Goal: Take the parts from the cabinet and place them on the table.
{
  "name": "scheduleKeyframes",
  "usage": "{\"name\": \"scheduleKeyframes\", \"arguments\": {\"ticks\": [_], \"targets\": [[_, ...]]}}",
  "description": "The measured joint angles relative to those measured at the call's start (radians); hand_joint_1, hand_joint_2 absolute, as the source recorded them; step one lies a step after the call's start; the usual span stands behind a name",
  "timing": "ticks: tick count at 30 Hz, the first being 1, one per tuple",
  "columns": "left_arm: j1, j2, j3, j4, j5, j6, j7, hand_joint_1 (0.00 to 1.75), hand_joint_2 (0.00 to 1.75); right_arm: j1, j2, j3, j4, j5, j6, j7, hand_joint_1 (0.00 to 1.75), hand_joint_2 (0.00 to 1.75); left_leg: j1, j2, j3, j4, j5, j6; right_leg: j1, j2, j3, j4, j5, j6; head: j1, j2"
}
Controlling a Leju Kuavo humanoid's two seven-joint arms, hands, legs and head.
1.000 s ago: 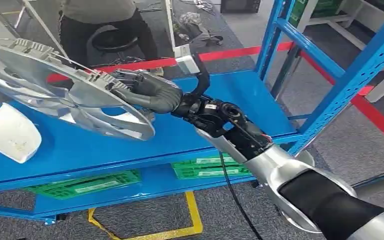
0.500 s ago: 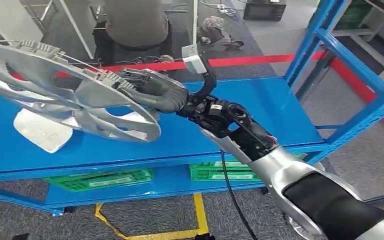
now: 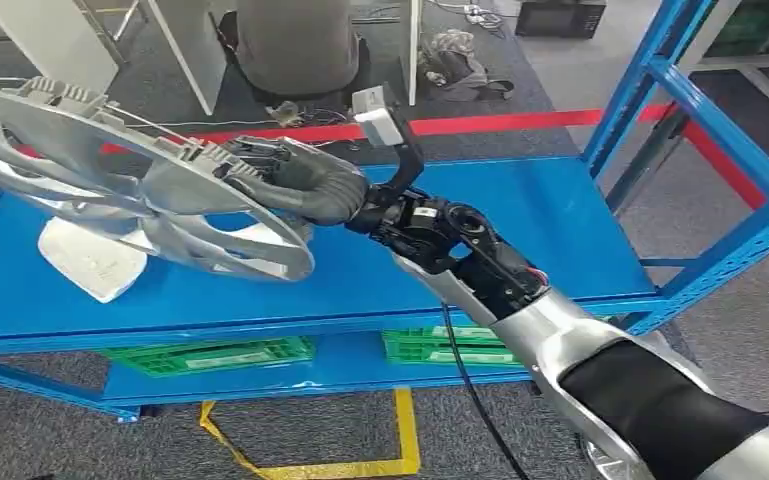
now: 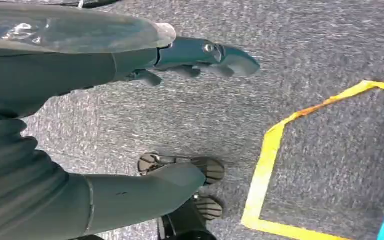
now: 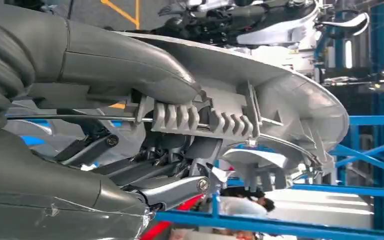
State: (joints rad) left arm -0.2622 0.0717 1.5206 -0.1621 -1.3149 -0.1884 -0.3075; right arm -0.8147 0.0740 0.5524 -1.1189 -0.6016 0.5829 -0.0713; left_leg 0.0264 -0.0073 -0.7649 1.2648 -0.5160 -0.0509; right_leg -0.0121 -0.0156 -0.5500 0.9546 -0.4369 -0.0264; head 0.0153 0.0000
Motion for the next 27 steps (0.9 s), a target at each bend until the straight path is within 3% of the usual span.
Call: {"name": "scheduleKeyframes", "arguments": {"ticks": [1, 2, 3, 4, 5, 8, 9, 11, 13, 14, 15, 17, 18, 19, 20, 23, 24, 25, 26, 27], "targets": [[0.0, 0.001, 0.0, 0.0, 0.0, 0.0, 0.0, 0.0, 1.75, 0.0, 0.0, 0.0, 0.0, 0.001, 0.0, 0.0, 1.75, 1.75, 0.003, 0.002, 0.03, -0.065, 0.039, -0.001, 0.0, -0.005, 0.0, 0.001, -0.002, 0.001, -0.001, 0.0], [-0.001, 0.003, 0.0, 0.0, 0.0, 0.0, 0.0, 0.0, 1.75, -0.001, 0.0, 0.0, 0.0, 0.001, 0.001, 0.0, 1.75, 1.75, 0.004, 0.008, 0.079, -0.164, 0.086, -0.002, -0.002, -0.009, 0.002, 0.002, -0.004, 0.005, 0.0, 0.0], [-0.001, 0.003, 0.0, 0.0, 0.0, 0.0, -0.001, 0.0, 1.75, -0.003, 0.0, 0.0, 0.0, 0.001, 0.002, 0.0, 1.75, 1.75, 0.005, 0.026, 0.131, -0.259, 0.124, -0.003, -0.003, -0.011, 0.004, 0.005, -0.008, 0.011, -0.002, 0.0], [-0.004, 0.002, 0.0, 0.0, 0.0, 0.0, -0.001, 0.0, 1.75, -0.005, 0.0, 0.0, -0.001, 0.001, 0.002, -0.001, 1.75, 1.75, 0.0, 0.047, 0.154, -0.305, 0.115, -0.002, 0.004, -0.014, 0.002, 0.008, -0.012, 0.018, -0.008, 0.0], [-0.005, 0.002, 0.0, 0.0, 0.0, 0.0, -0.001, 0.0, 1.75, -0.006, 0.0, -0.001, -0.001, 0.002, 0.001, -0.001, 1.75, 1.75, -0.003, 0.031, 0.151, -0.307, 0.121, 0.015, 0.009, -0.015, 0.001, 0.01, -0.015, 0.023, -0.008, 0.0], [-0.003, 0.0, 0.0, 0.0, 0.0, 0.0, -0.001, 0.0, 1.75, -0.006, 0.0, 0.0, -0.001, 0.005, 0.002, 0.0, 1.75, 1.75, -0.005, 0.018, 0.151, -0.303, 0.115, 0.035, 0.008, -0.029, 0.01, 0.006, -0.022, 0.038, 0.007, 0.0], [-0.002, 0.0, 0.0, 0.0, 0.0, 0.0, -0.001, 0.0, 1.75, -0.007, 0.0, -0.001, -0.001, 0.006, 0.002, 0.0, 1.75, 1.75, 0.0, 0.012, 0.155, -0.307, 0.117, 0.042, 0.002, -0.022, 0.005, 0.014, -0.032, 0.045, 0.009, 0.0], [-0.004, 0.0, 0.0, 0.0, 0.0, 0.0, -0.003, 0.0, 1.75, -0.006, 0.0, -0.001, -0.001, 0.01, 0.002, 0.001, 1.75, 1.75, -0.003, 0.007, 0.157, -0.307, 0.115, 0.055, 0.002, 0.0, -0.041, 0.124, -0.1, 0.047, 0.019, 0.0], [-0.003, 0.001, 0.0, 0.0, 0.002, 0.0, -0.004, 0.0, 1.75, -0.003, 0.0, -0.001, -0.001, 0.01, 0.002, 0.002, 1.75, 1.75, -0.008, -0.004, 0.157, -0.306, 0.113, 0.061, 0.003, 0.009, -0.125, 0.303, -0.172, 0.048, 0.031, 0.0], [-0.001, 0.0, 0.0, 0.0, 0.003, 0.0, -0.004, 0.0, 1.75, 0.0, 0.0, -0.001, -0.001, 0.01, 0.002, 0.003, 1.75, 1.75, -0.011, -0.01, 0.158, -0.306, 0.113, 0.062, 0.003, 0.01, -0.152, 0.352, -0.18, 0.047, 0.034, 0.0], [0.0, 0.0, 0.0, 0.0, 0.003, 0.0, -0.004, 0.0, 1.75, 0.002, 0.0, -0.001, 0.0, 0.01, 0.002, 0.004, 1.75, 1.75, -0.012, -0.018, 0.16, -0.306, 0.112, 0.063, 0.003, 0.011, -0.154, 0.347, -0.162, 0.045, 0.035, 0.0], [0.001, -0.001, 0.0, 0.0, 0.005, 0.0, -0.005, 0.0, 1.75, 0.001, 0.0, -0.001, 0.0, 0.011, 0.002, 0.004, 1.75, 1.75, -0.015, -0.034, 0.166, -0.305, 0.11, 0.063, 0.004, 0.017, -0.101, 0.215, -0.072, 0.033, 0.042, 0.0], [0.0, -0.001, 0.0, 0.0, 0.005, 0.0, -0.005, 0.0, 1.75, -0.001, 0.0, -0.001, 0.0, 0.011, 0.003, 0.003, 1.75, 1.75, -0.016, -0.042, 0.17, -0.305, 0.108, 0.061, 0.006, 0.031, -0.059, 0.118, -0.02, 0.024, 0.046, 0.0], [0.001, -0.002, 0.0, 0.0, 0.008, 0.0, -0.007, 0.0, 1.75, -0.002, 0.0, -0.001, 0.0, 0.011, 0.006, 0.002, 1.75, 1.75, -0.013, -0.048, 0.169, -0.306, 0.107, 0.059, 0.007, 0.062, -0.035, 0.051, 0.001, 0.013, 0.049, 0.0], [0.0, -0.003, 0.0, 0.0, 0.012, 0.0, -0.01, 0.0, 1.75, -0.003, 0.001, -0.001, 0.0, 0.011, 0.011, -0.001, 1.75, 1.75, -0.021, -0.054, 0.164, -0.302, 0.107, 0.055, 0.005, 0.067, -0.017, 0.034, 0.0, 0.013, 0.041, 0.0], [0.013, -0.001, 0.0, 0.0, 0.014, 0.0, -0.012, 0.0, 1.75, -0.004, 0.003, 0.001, 0.0, 0.012, 0.012, -0.004, 1.75, 1.75, -0.01, -0.07, 0.158, -0.309, 0.116, 0.035, 0.012, 0.052, -0.011, 0.018, -0.006, 0.01, 0.048, 0.0], [0.014, 0.003, 0.0, 0.0, 0.015, 0.0, -0.013, 0.0, 1.75, -0.004, 0.004, 0.001, 0.0, 0.013, 0.012, -0.005, 1.75, 1.75, -0.013, -0.068, 0.158, -0.307, 0.112, 0.032, 0.001, 0.043, -0.002, 0.004, -0.001, 0.006, 0.048, 0.0], [0.015, 0.001, 0.0, 0.0, 0.016, 0.0, -0.015, 0.0, 1.75, -0.003, 0.004, 0.001, 0.0, 0.013, 0.013, -0.005, 1.75, 1.75, -0.012, -0.031, 0.149, -0.287, 0.097, 0.025, 0.001, 0.035, 0.004, -0.003, 0.003, 0.003, 0.043, 0.0], [0.012, 0.003, 0.0, 0.0, 0.017, 0.001, -0.016, 0.0, 1.75, -0.006, 0.005, 0.001, 0.0, 0.013, 0.013, -0.008, 1.75, 1.75, -0.011, -0.012, 0.12, -0.227, 0.062, 0.019, 0.001, 0.026, 0.004, -0.004, 0.004, -0.003, 0.032, 0.0], [0.011, 0.005, 0.0, 0.0, 0.017, 0.003, -0.016, 0.0, 1.75, -0.008, 0.006, 0.001, 0.0, 0.013, 0.014, -0.009, 1.75, 1.75, -0.009, -0.007, 0.077, -0.139, 0.022, 0.013, 0.001, 0.018, 0.004, -0.004, 0.004, -0.003, 0.025, 0.0]]}}
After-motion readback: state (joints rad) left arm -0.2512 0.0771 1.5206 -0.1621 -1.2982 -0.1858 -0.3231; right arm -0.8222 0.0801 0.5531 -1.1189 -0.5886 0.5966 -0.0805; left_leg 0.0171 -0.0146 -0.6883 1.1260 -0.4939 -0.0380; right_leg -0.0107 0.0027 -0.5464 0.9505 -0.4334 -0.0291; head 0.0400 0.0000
